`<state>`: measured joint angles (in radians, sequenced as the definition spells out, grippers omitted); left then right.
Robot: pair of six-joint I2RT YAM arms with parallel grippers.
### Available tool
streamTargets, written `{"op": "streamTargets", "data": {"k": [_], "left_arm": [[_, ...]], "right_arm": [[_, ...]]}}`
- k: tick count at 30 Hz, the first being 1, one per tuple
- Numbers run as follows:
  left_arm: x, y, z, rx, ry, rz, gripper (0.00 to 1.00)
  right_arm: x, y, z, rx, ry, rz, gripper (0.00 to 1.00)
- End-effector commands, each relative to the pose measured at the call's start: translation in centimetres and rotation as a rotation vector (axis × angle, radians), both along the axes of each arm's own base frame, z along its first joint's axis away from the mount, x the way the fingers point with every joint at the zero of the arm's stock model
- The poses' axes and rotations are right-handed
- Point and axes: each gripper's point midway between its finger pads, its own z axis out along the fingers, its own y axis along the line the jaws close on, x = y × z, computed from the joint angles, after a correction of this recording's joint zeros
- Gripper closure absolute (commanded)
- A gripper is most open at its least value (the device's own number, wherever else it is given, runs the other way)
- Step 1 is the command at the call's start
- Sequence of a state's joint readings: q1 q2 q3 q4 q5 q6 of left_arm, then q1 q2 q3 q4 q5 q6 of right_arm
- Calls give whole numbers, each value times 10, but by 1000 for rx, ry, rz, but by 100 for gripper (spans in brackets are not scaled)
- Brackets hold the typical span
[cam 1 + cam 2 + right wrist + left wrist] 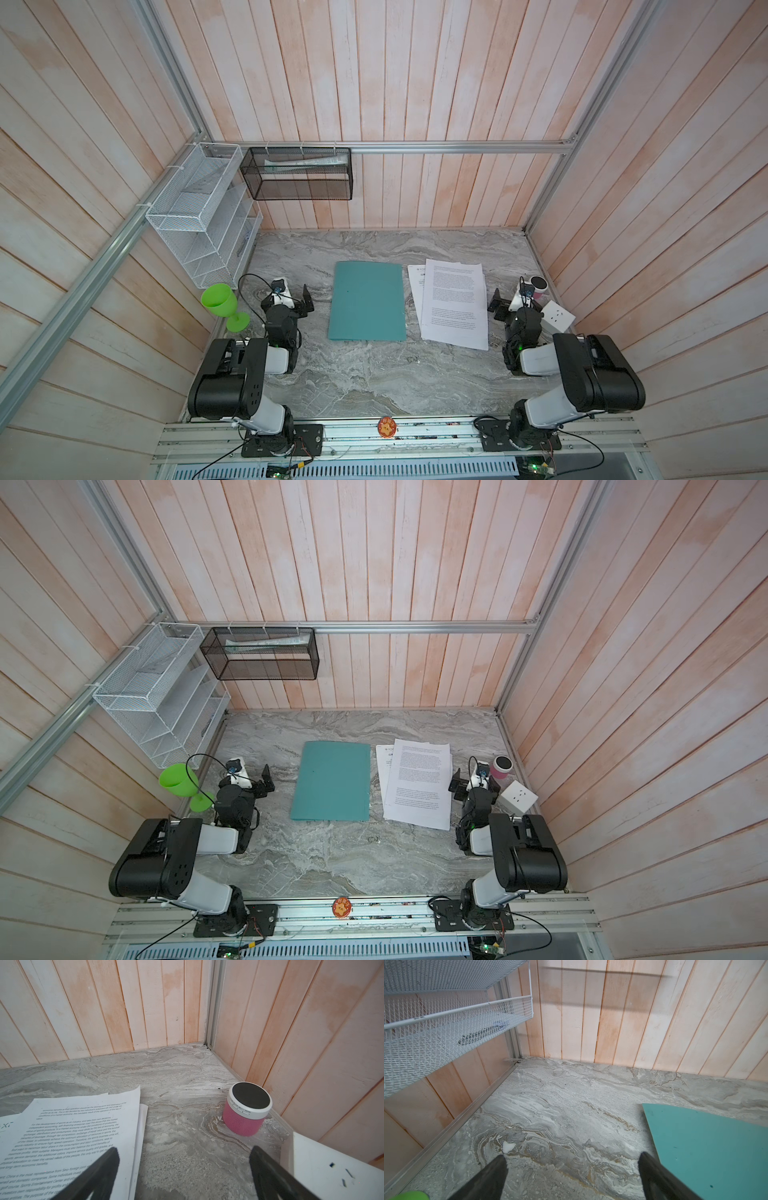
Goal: Put the files into the folder
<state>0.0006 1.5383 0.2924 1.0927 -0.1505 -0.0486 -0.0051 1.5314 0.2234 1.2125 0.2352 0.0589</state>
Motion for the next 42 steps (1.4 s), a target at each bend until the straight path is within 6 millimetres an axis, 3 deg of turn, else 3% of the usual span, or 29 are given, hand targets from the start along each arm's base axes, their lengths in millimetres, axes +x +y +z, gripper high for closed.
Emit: {"op": "streamTargets", "data": {"k": [1,23,29,31,35,38,42], "left_arm": [[-1,-1,3,-1,-14,-7,0],[-1,-2,2,-5,-12,-14,0],[0,-2,26,70,11,92,0],[-3,2,40,44,30,165,0],[-4,-2,62,-177,65,187,0],[-5,-28,65,-342,161,95,0],[-30,-67,56,-584,197,-22,0]], "right_arm": [[1,-2,10,6,-37,-14,2],[2,0,11,-2,-36,-6,2],[6,2,32,-57,-49,-43,2],[14,14,46,-90,3,-19,2],[25,34,86,44,-56,38,2],[33,65,107,184,-50,185,2],[27,119,121,416,-43,422,2]]}}
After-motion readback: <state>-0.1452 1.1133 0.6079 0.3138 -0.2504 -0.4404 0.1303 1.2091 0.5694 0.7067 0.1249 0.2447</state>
